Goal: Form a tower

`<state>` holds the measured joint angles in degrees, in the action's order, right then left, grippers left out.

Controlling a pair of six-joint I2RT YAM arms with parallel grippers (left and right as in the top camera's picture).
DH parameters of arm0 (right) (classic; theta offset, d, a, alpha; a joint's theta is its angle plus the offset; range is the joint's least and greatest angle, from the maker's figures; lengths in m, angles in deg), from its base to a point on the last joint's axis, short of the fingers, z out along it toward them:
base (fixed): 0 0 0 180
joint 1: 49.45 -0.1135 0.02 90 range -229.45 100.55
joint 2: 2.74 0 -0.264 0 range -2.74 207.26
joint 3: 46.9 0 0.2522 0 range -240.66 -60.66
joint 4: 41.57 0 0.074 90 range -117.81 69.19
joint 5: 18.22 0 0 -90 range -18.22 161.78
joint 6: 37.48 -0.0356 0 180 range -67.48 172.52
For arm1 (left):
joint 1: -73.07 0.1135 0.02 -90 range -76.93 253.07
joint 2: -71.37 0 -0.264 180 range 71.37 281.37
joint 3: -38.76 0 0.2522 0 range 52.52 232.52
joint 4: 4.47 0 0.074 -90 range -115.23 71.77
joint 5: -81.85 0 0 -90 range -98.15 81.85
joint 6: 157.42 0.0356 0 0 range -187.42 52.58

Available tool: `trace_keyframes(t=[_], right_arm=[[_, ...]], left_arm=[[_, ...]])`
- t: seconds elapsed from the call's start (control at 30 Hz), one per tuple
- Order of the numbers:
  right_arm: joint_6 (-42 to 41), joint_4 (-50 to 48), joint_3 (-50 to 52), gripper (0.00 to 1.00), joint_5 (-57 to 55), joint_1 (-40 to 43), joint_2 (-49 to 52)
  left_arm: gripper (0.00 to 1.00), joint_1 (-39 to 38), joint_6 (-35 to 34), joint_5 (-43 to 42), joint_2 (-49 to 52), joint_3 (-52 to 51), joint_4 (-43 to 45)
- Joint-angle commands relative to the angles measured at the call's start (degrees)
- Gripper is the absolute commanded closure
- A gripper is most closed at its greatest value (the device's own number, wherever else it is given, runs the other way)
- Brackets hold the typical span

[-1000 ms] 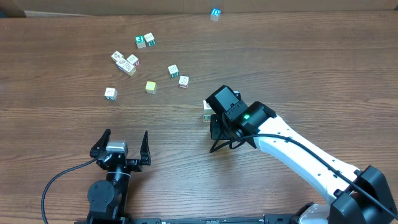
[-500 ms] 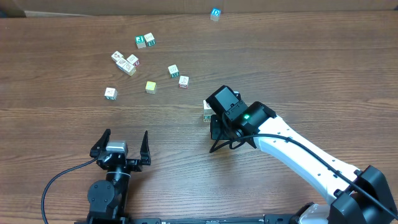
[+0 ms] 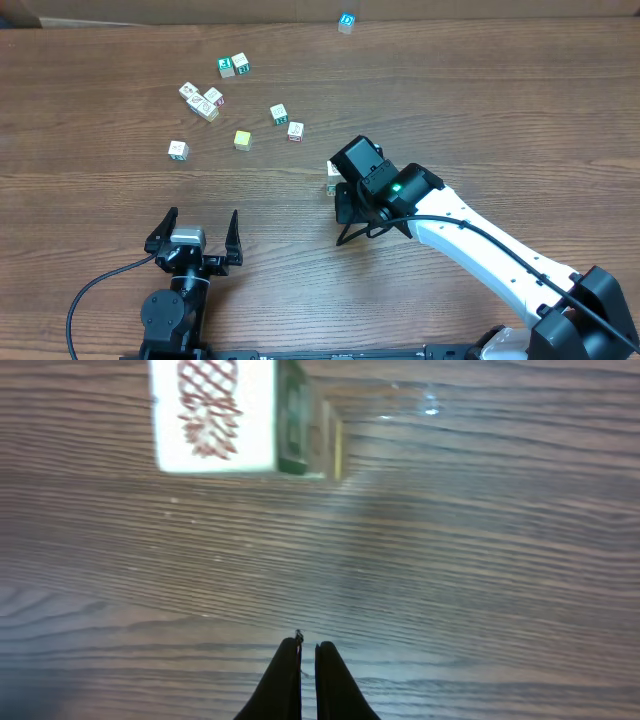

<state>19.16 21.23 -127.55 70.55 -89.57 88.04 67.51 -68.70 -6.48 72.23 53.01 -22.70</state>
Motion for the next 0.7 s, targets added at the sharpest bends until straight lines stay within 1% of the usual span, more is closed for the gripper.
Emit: trace_keyframes(t=[0.0, 0.2, 0.3, 0.5, 0.6, 0.67], right_arm=[[0.7, -0.3, 0.6, 0.96, 1.3, 0.0, 0.3], [1.4, -0.6, 0.9, 0.96, 1.4, 0.0, 0.2], [2.4, -2.2, 3.1, 0.96, 1.0, 0.0, -0.1], [2.3, -12.9, 12.2, 0.96, 1.0, 0.0, -3.4], [2.4, -15.1, 14.3, 0.96, 0.4, 0.0, -7.1], [2.3, -16.2, 15.5, 0.96, -2.0, 0.0, -10.0]], left_arm=[[0.01, 0.4, 0.9, -0.4, -0.6, -0.2, 0.2], [0.01, 0.4, 0.9, -0.5, -0.6, -0.2, 0.1], [0.00, 0.4, 0.9, -0.4, -0.6, -0.2, 0.1], [0.01, 0.4, 0.9, -0.5, -0.6, -0.2, 0.1], [0.00, 0.4, 0.9, -0.4, -0.6, -0.2, 0.1], [0.00, 0.4, 0.9, -0.5, -0.6, -0.2, 0.1]])
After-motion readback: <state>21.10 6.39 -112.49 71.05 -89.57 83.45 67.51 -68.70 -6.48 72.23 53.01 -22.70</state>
